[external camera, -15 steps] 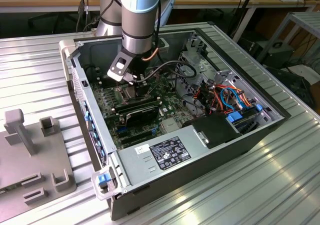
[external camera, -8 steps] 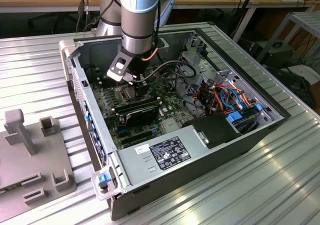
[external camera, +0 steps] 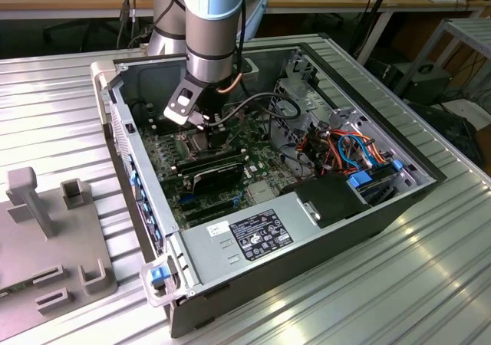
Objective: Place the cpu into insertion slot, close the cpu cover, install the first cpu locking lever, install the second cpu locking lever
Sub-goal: 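Place the cpu into insertion slot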
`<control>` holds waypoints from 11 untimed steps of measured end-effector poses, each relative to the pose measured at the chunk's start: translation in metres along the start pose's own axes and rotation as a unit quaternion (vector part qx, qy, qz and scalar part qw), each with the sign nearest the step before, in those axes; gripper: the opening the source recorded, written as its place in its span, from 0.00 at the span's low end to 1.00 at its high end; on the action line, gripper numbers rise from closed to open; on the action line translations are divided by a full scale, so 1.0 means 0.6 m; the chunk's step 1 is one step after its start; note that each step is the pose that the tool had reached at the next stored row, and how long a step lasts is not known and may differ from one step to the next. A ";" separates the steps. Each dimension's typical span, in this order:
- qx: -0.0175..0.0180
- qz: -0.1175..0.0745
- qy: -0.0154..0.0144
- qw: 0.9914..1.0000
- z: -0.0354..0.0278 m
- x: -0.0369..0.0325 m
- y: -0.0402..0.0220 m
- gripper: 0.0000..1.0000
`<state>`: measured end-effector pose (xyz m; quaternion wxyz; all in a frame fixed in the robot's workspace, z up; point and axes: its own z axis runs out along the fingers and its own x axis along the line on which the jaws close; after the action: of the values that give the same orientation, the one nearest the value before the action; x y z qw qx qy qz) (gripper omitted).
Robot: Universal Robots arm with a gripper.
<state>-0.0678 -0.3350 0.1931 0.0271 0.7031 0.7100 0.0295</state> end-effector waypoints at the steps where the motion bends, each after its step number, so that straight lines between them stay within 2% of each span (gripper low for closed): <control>1: 0.000 0.000 0.000 1.000 0.000 0.000 0.000 0.55; 11: 0.000 -0.001 0.000 1.000 0.003 -0.001 -0.001 0.55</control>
<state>-0.0682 -0.3355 0.1916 0.0269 0.7022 0.7109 0.0291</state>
